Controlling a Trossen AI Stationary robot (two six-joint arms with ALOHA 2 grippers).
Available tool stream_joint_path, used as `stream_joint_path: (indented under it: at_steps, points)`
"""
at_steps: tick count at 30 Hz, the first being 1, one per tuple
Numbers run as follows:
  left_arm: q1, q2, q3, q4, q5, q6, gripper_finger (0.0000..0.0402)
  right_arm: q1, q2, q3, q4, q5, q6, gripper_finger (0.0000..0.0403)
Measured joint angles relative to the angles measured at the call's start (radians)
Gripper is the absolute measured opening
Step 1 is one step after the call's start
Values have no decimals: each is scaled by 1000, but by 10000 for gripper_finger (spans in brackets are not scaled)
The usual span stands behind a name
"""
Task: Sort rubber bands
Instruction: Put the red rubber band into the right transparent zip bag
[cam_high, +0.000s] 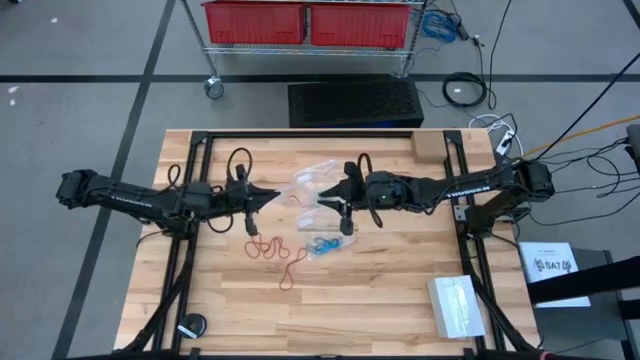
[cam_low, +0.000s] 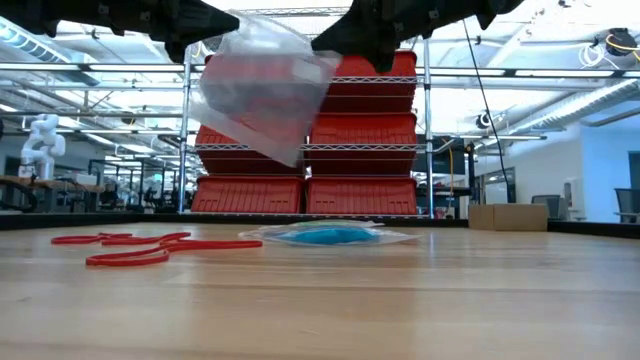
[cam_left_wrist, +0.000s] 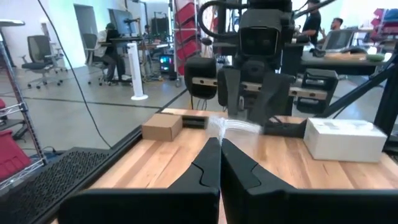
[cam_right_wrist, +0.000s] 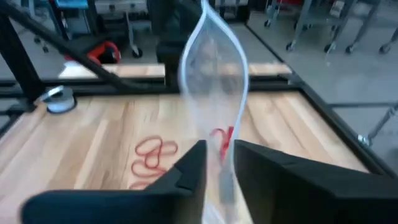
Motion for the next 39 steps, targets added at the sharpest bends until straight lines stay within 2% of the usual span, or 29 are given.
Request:
stream_joint_path:
  at_steps: [5,9,12,17,20,25,31,35,39]
  points:
    - [0,-41,0,-64,-47,1,0,17,0,0,-102,-2,23,138]
    - [0,-72,0,-105,-89,-3,0,68,1,0,-146,-12,23,170]
    - [0,-91,0,-116,-106,-3,0,118,32,0,-115,-50,27,178]
    - [0,-115,0,-121,-113,-2,0,154,174,24,-24,-146,83,168]
    - [0,-126,0,-138,-140,-1,0,152,292,125,-96,-159,63,160]
    - [0,-158,0,-211,-238,-33,0,151,489,398,-347,-202,-41,156]
    - [0,-195,0,-252,-243,-33,0,145,694,682,-621,-236,-140,155]
    - [0,-194,0,-256,-243,-33,0,146,799,813,-693,-240,-184,155]
    - [0,-194,0,-270,-243,-34,0,148,866,883,-746,-242,-204,155]
